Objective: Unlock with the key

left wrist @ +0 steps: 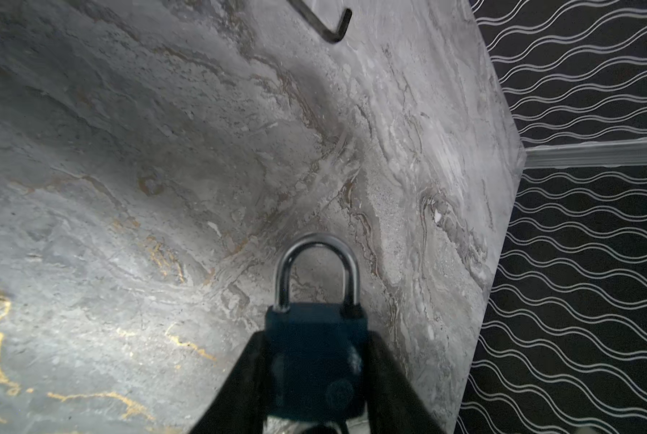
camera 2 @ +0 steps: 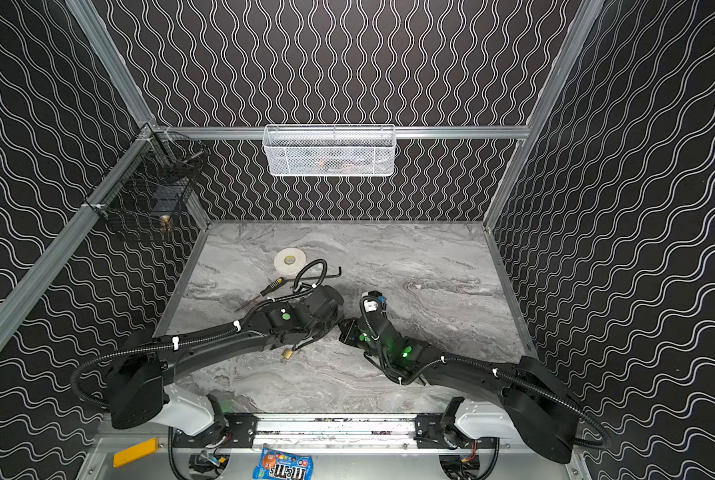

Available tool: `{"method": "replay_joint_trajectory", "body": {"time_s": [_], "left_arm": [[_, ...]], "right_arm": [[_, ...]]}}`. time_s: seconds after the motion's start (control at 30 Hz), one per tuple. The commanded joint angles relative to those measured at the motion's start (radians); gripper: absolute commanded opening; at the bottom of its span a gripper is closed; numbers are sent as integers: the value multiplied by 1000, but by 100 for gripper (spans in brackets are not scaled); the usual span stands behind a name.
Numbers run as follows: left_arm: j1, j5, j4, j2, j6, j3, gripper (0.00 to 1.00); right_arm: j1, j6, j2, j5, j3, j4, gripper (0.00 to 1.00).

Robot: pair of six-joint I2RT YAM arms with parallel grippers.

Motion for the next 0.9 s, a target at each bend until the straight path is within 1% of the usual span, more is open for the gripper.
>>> {"method": "replay_joint_trajectory", "body": {"time_s": [0.0,0.17,0.3,0.37,0.47,0.53,0.63,0.7,0.87], "left_arm": [[-8,66,52,-19,-39,-10,0],[-15,84,86,-39,-43,-32,0],[-20,100,89,-43,-45,-29,0],[-22,98,111,-51,-50,-44,0],[-22,61,84,-56,-44,-39,0],[-19,22,70,-62,-29,-37,0],[-17,-20,65,-71,-9,-38,0],[-15,-43,55,-74,-6,-34,0],[-14,-123,62,-87,-7,-53,0]], "right_arm": [[5,8,-1,75,15,29,0],[5,10,15,60,3,93,0],[5,33,28,54,16,88,0],[4,28,14,52,-2,143,0],[5,3,-3,40,8,133,0],[5,-37,-9,19,17,119,0],[5,-52,-16,16,-9,139,0],[5,-59,-28,1,-28,149,3],[6,-114,-40,-56,-45,160,15]]}}
